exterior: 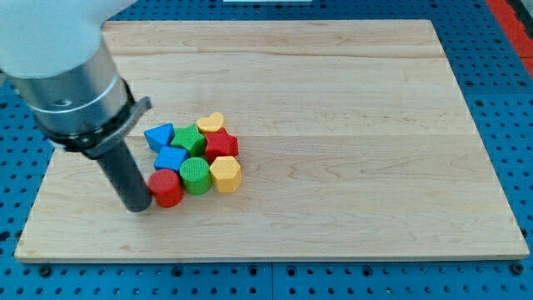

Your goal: Push the red circle into the group of blocks

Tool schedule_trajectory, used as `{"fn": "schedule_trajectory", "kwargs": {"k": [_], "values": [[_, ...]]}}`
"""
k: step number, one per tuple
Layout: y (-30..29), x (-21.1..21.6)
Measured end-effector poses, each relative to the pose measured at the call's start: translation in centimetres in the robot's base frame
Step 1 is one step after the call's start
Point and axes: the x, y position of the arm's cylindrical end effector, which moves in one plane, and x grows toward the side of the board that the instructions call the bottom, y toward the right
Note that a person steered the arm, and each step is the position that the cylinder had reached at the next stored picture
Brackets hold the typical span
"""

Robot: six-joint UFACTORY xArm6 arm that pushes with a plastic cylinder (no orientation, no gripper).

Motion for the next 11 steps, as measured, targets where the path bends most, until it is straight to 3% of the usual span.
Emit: {"fn": "schedule_trajectory", "kwargs": {"k": [5,7,11], "values": [[0.1,0.1],[7.4,2.0],[9.0,2.2]]}}
